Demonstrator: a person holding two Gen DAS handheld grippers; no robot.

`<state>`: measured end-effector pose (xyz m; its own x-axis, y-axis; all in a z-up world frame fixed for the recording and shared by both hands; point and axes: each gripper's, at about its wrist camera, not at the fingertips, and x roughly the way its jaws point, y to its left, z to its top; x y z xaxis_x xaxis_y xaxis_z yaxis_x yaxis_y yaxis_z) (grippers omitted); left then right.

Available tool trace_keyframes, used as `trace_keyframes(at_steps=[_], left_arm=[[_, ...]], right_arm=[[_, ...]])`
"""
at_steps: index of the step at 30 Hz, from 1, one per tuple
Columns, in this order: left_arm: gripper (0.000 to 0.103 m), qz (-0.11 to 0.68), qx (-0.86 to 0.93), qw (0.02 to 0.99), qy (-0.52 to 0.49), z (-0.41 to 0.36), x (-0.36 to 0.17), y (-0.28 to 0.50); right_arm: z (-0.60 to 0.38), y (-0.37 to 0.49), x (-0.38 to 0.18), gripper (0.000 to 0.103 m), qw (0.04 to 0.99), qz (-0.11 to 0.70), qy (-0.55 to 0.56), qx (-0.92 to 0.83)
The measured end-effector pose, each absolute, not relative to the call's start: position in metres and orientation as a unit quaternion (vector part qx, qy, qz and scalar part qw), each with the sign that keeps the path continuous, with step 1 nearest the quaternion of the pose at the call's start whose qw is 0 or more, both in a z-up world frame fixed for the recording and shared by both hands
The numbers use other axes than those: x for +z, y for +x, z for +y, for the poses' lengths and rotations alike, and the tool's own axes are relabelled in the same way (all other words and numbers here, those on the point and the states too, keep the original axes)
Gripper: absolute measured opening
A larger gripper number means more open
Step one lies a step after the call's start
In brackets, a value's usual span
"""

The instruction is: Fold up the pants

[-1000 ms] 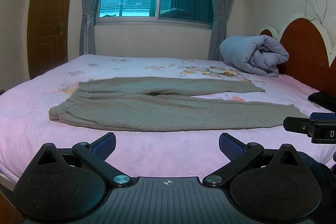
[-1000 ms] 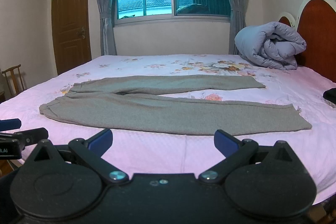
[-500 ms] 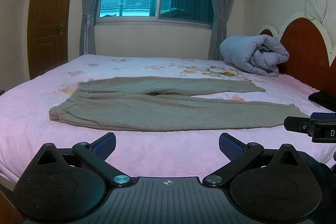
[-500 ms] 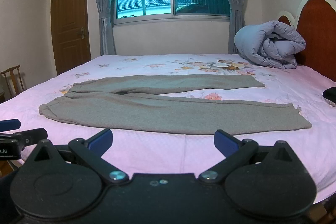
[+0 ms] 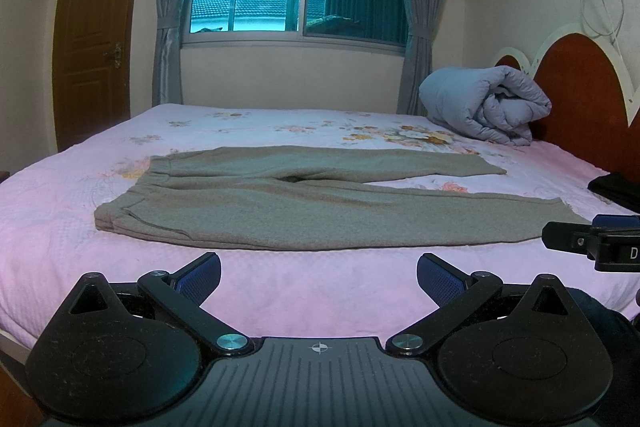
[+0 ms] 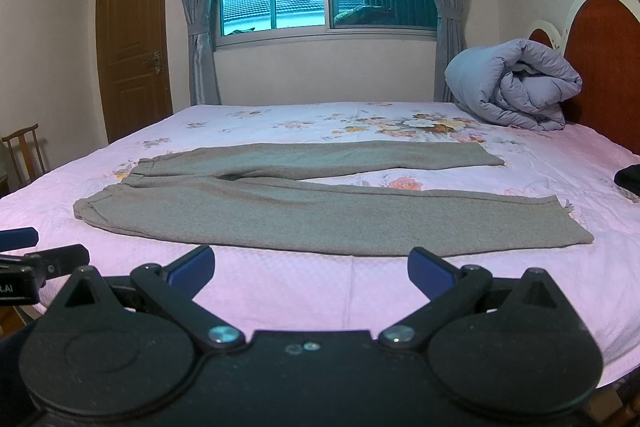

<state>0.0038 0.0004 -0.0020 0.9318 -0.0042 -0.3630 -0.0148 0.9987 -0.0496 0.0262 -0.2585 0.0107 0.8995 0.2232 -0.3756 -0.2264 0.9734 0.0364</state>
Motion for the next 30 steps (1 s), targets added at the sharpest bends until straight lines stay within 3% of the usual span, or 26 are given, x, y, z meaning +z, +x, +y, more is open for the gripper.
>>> trace_keyframes(at_steps=[23,30], left_arm=[[0.103,0.187,0.004,0.982,-0.028,0.002,-0.002,0.004],[0.103,0.193,0.037,0.977,-0.077,0.041,0.001,0.016]], right_arm=[[-0.258,0.026,0.011,0.097,0.974,0.193,-0.004,0.115],[-0.278,0.04,0.017,0.097,0.971,0.206,0.019,0.123]])
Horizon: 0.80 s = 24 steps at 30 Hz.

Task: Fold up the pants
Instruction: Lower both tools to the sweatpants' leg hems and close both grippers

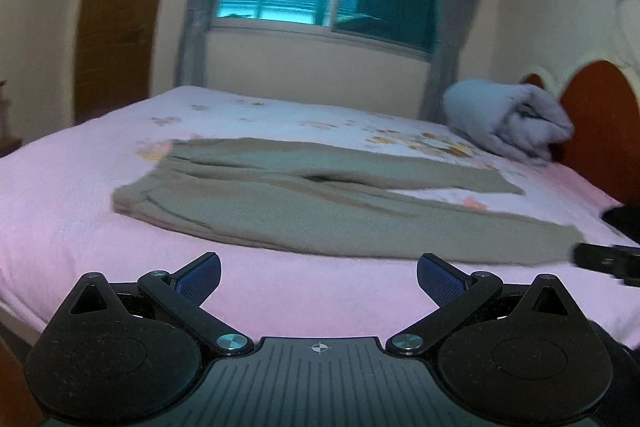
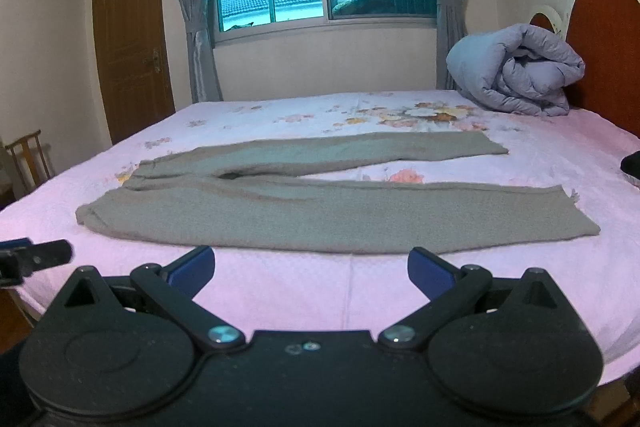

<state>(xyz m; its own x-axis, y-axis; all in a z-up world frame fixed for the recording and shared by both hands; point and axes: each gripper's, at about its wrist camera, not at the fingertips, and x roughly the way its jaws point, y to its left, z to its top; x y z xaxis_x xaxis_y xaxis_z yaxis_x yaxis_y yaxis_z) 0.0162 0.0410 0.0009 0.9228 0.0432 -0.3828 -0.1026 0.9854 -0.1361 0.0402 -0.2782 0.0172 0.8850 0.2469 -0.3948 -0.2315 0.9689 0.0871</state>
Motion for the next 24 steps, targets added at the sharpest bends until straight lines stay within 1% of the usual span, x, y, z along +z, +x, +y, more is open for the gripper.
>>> trace_keyframes(at_steps=[7,11,16,20,24], left_arm=[[0.103,0.194,0.068,0.976,-0.074,0.103,0.02,0.072],[0.103,0.199,0.082,0.974,-0.064,0.152,0.041,0.13],[0.103,0.209,0.105,0.971,-0.055,0.207,0.057,0.217],[0.103,0.223,0.121,0.966,-0.044,0.249,0.05,0.291],[0.103,0.258,0.108,0.959,-0.048,0.284,0.021,0.367]], right_arm=[[-0.295,0.094,0.05,0.097,0.976,0.191,0.007,0.103],[-0.303,0.135,0.084,0.097,0.983,0.161,0.001,0.093],[-0.302,0.207,0.119,0.097,0.983,0.155,0.008,0.097],[-0.284,0.27,0.126,0.097,0.98,0.168,-0.002,0.104],[-0.26,0.332,0.106,0.097,0.976,0.189,-0.026,0.107]])
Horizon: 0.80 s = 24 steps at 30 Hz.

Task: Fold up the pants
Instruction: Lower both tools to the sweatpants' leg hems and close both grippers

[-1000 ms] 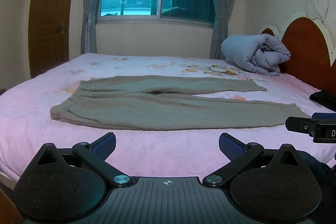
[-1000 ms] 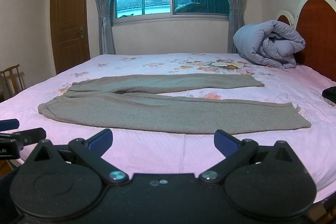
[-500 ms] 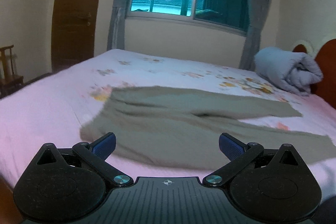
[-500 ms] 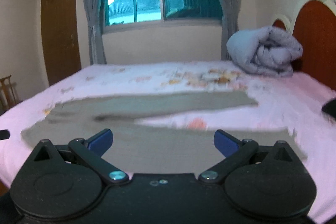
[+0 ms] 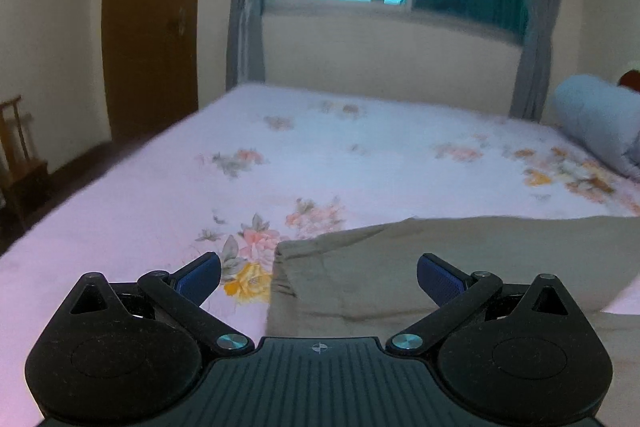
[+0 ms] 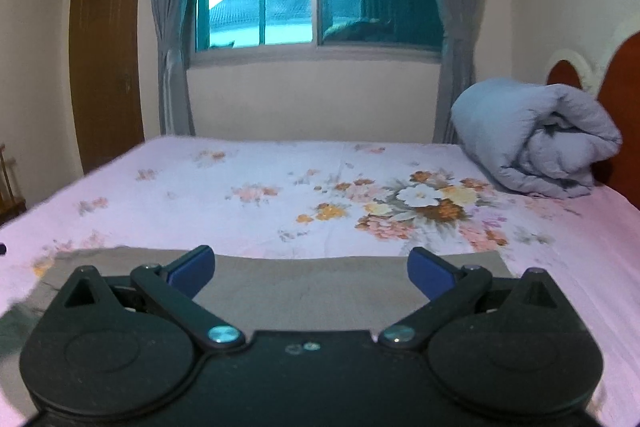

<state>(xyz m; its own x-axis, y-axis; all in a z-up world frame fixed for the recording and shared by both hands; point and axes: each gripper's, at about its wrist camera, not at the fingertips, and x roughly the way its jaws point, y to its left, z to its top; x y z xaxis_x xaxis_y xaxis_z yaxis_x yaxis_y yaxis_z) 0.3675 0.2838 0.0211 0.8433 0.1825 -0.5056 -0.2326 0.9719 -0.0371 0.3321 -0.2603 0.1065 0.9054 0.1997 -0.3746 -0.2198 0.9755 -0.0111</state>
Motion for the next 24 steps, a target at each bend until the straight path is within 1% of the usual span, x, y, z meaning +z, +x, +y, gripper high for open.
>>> trace_keyframes(at_steps=[5,10,14,17,19,20,22,23,24], left_arm=[[0.103,0.286,0.129,0.946,-0.079,0.31,-0.026,0.447],[0.103,0.317,0.135,0.934,-0.093,0.319,-0.066,0.497],[0.103,0.351,0.123,0.923,-0.102,0.329,-0.09,0.526],[0.103,0.349,0.113,0.924,-0.11,0.334,-0.096,0.533],[0.083,0.346,0.104,0.926,-0.11,0.333,-0.099,0.539],[0.057,0.344,0.093,0.928,-0.11,0.331,-0.1,0.54],[0.04,0.344,0.069,0.932,-0.096,0.324,-0.097,0.541],[0.029,0.342,0.055,0.934,-0.093,0.321,-0.095,0.539],[0.026,0.34,0.046,0.935,-0.093,0.32,-0.094,0.539]], right_arm=[[-0.223,0.416,0.059,0.097,0.962,0.24,-0.042,0.122],[-0.186,0.479,0.009,0.097,0.947,0.278,-0.064,0.151],[-0.174,0.507,-0.008,0.097,0.943,0.278,-0.068,0.169],[-0.172,0.527,-0.014,0.097,0.94,0.283,-0.063,0.181],[-0.171,0.538,-0.017,0.097,0.936,0.285,-0.068,0.193],[-0.17,0.542,-0.019,0.097,0.934,0.285,-0.074,0.202],[-0.167,0.55,-0.023,0.096,0.928,0.287,-0.095,0.218],[-0.166,0.555,-0.025,0.096,0.924,0.287,-0.106,0.228],[-0.164,0.56,-0.027,0.094,0.92,0.289,-0.115,0.239]])
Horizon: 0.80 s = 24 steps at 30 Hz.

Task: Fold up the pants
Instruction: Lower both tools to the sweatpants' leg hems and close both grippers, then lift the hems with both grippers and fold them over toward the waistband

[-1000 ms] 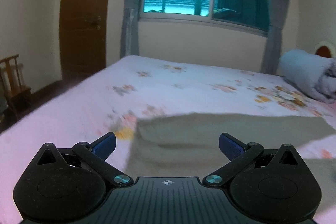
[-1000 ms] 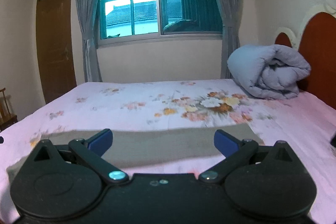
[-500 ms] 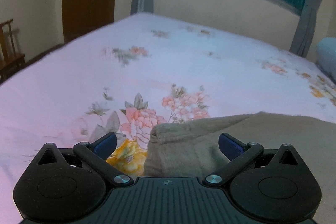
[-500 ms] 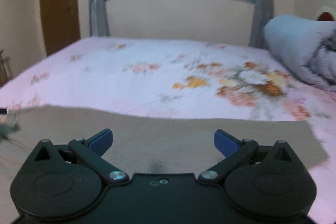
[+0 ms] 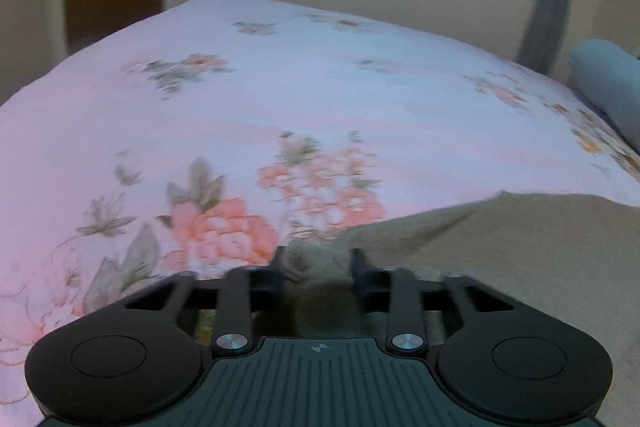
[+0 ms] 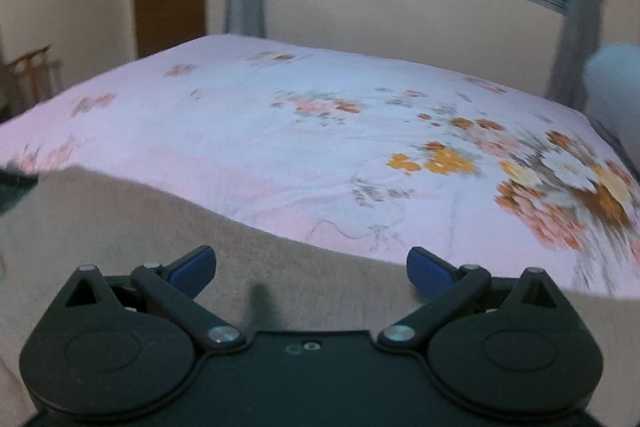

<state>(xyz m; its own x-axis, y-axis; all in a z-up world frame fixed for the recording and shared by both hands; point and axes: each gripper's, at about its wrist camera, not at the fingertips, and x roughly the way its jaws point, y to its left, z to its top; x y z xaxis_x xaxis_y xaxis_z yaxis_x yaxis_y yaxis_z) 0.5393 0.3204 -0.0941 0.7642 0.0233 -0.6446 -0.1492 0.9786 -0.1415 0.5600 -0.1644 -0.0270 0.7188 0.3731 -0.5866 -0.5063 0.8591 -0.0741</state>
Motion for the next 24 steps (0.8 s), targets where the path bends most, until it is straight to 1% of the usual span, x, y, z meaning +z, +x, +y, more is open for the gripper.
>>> trace_keyframes(at_steps=[1,3,4,5,6,11,12,13,14,16,17,18,20,24], left_arm=[[0.025,0.337,0.042,0.936,-0.096,0.32,-0.093,0.538],[0.024,0.327,0.032,0.938,-0.112,0.326,-0.088,0.531],[0.024,0.321,0.028,0.939,-0.122,0.328,-0.085,0.529],[0.024,0.317,0.025,0.939,-0.129,0.331,-0.083,0.527],[0.024,0.315,0.022,0.94,-0.128,0.333,-0.082,0.526],[0.024,0.327,0.02,0.937,-0.122,0.334,-0.081,0.532],[0.024,0.33,0.02,0.935,-0.125,0.336,-0.083,0.533],[0.024,0.331,0.021,0.935,-0.124,0.336,-0.084,0.534],[0.024,0.333,0.022,0.934,-0.124,0.335,-0.086,0.535],[0.024,0.336,0.024,0.934,-0.12,0.334,-0.089,0.536],[0.024,0.336,0.025,0.934,-0.122,0.334,-0.09,0.537],[0.024,0.336,0.026,0.933,-0.124,0.334,-0.091,0.537],[0.024,0.335,0.027,0.934,-0.123,0.334,-0.089,0.536],[0.024,0.311,0.014,0.943,-0.115,0.333,-0.077,0.527]], right_arm=[[-0.163,0.567,-0.029,0.092,0.915,0.293,-0.123,0.249],[-0.161,0.577,-0.033,0.079,0.905,0.301,-0.137,0.267],[-0.16,0.583,-0.035,0.076,0.9,0.305,-0.146,0.275],[-0.159,0.589,-0.038,0.068,0.894,0.312,-0.151,0.284],[-0.158,0.594,-0.04,0.063,0.89,0.315,-0.157,0.292],[-0.148,0.608,-0.052,0.062,0.861,0.327,-0.218,0.323],[-0.146,0.609,-0.053,0.061,0.856,0.327,-0.229,0.33],[-0.144,0.61,-0.053,0.057,0.848,0.329,-0.239,0.339],[-0.142,0.611,-0.054,0.048,0.841,0.332,-0.247,0.349],[-0.137,0.606,-0.058,0.039,0.832,0.329,-0.267,0.359],[-0.133,0.602,-0.059,0.027,0.828,0.326,-0.276,0.364],[-0.131,0.6,-0.06,0.011,0.824,0.328,-0.278,0.368],[-0.126,0.594,-0.061,0.0,0.825,0.326,-0.291,0.359],[-0.137,0.582,-0.042,0.0,0.844,0.31,-0.265,0.348]])
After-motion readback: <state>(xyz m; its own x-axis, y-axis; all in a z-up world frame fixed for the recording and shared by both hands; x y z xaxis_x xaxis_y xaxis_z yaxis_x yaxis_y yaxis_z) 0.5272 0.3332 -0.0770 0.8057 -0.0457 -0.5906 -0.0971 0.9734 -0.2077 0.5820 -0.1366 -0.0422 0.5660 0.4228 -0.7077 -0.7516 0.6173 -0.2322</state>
